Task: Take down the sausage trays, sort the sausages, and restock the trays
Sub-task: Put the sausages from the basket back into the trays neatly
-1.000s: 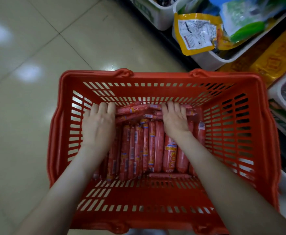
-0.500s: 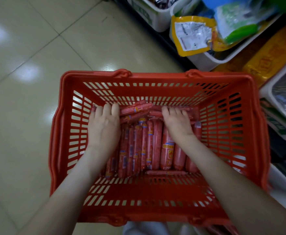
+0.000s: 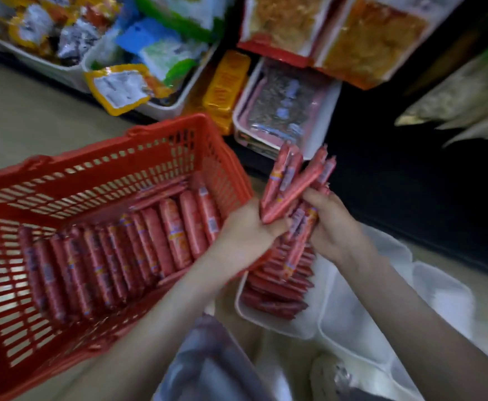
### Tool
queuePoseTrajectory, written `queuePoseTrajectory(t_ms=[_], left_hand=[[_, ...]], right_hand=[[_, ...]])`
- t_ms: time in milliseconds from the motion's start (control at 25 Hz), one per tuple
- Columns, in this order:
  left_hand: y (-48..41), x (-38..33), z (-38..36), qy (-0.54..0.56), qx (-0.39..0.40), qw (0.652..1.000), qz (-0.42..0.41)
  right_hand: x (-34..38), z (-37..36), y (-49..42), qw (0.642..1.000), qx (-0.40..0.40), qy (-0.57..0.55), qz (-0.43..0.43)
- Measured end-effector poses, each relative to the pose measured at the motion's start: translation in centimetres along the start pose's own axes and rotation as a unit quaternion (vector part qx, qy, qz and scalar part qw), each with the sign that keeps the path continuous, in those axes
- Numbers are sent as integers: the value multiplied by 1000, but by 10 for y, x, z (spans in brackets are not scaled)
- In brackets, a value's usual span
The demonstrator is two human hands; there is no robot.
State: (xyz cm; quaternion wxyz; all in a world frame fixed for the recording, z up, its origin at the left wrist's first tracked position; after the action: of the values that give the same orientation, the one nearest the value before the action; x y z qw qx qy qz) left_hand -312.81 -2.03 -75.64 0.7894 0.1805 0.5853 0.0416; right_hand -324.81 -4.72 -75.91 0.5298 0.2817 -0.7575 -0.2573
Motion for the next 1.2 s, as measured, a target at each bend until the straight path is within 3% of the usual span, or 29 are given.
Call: queuePoseTrajectory(t_ms=[120,200,360,480,560,640,680,720,760,800,840,920,1000,1120,1200], left_hand=[[8,-9,-78,35,127,991,6],[13,5,-120,93,215,970,71],[17,46,-164,173,275,927,189],[9,87,-176,27,303,945,123],[8,104,-179,-53,339,937,72],[10,128,-175,-97,342,931,86],[11,135,-168,-128,315,935,98],[9,143,-155,-180,243,949,95],[7,146,-139,-263,148,952,53],[7,142,-128,-349,78,934,-8],[6,140,-127,-418,49,904,-80],[1,148,-137,-516,90,831,-185],[-11,164,-145,-577,142,773,-223],[-23,178,-156,-590,172,746,-257],[-28,181,-167,-563,214,759,-246]], right_hand=[[-23,69,25,997,-30,-60,-44],[-49,101,33,992,-24,-92,-85],[-94,126,23,981,54,-163,-86],[-126,142,0,988,-15,-106,-113],[-142,148,-15,988,-64,-63,-124],[-144,154,-31,985,-127,52,-108],[-139,159,-38,966,-168,174,-87],[-132,161,-46,920,-198,332,-57],[-127,156,-55,849,-189,494,-10],[-128,146,-64,775,-147,614,39],[-136,136,-71,727,-92,677,70],[-159,127,-78,688,-17,720,91],[-177,133,-78,660,-29,746,91],[-193,163,-64,635,-112,761,75],[-200,174,-53,607,-142,777,86]])
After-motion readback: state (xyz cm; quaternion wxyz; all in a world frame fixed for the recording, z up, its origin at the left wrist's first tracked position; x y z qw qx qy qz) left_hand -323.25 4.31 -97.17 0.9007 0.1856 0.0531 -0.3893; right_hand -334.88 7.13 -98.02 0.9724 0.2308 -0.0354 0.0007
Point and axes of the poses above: each hand's wrist, its own y-axis away from the middle knuckle, its own z-axis out of the back of the hand, x = y × z, the point moved 7 cm from there along -y, towards the middle knuckle, and after that the axes turned 8 degrees about -z, right-handed, at the moved point
